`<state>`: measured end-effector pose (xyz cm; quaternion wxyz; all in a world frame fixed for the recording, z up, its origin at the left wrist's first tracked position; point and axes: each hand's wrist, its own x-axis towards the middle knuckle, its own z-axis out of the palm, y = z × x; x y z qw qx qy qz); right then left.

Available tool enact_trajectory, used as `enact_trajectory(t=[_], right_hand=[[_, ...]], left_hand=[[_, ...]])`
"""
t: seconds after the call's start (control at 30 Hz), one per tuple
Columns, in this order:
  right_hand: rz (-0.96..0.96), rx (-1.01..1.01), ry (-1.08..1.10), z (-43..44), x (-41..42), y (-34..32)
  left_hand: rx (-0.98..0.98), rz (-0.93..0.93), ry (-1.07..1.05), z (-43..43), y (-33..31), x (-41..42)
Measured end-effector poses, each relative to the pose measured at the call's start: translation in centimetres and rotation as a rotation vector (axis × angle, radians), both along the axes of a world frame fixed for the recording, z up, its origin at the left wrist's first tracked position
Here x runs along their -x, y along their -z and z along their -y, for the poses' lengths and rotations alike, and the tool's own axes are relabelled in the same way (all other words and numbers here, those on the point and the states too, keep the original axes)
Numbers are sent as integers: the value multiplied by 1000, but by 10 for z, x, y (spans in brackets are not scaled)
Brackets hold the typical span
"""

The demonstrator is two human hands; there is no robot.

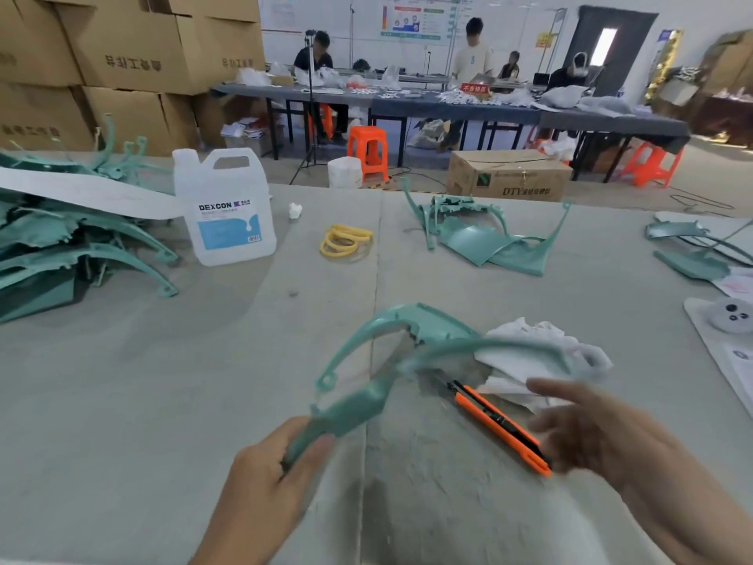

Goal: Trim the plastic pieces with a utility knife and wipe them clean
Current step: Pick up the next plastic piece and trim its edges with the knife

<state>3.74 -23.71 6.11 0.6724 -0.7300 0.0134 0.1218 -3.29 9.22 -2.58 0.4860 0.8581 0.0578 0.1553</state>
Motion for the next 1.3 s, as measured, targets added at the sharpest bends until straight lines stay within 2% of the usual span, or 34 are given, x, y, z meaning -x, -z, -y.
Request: enact_trajectory(t=[0.07,0.1,0.2,0.33,0.4,0.63,0.8,0.9,1.0,1.13,1.2,1.3], right_hand=[[250,370,62,-8,-20,18],[323,483,38,-15,-34,27],[509,673,-75,-44,-87,52],[594,1143,-327,-93,-155,79],[654,1245,-349,-106,-176,87],[776,1277,-38,-110,-240,74],[543,1447,-7,-80,-278,71],[364,1507,-139,-75,-284,77],[314,1370,-143,-77,-270,65],[565,899,67,-62,-182,63],[601,847,81,-45,-127,81],[536,889,67,-26,-69,107]], left_hand=[[130,-40,-59,-3,5,6],[197,-51,-79,-4,8,6],[332,-68,-132,-3,15,2],[373,-113,-155,2,21,-1],[393,-122,-178,3,24,-1],[387,-154,-221,2,33,-6],[362,-184,-260,3,36,-10],[365,-172,-272,3,36,-11],[357,-169,-293,3,38,-12],[376,-175,-254,0,36,-16],[385,-172,-220,-1,32,-21],[433,-211,-157,-1,24,-43]])
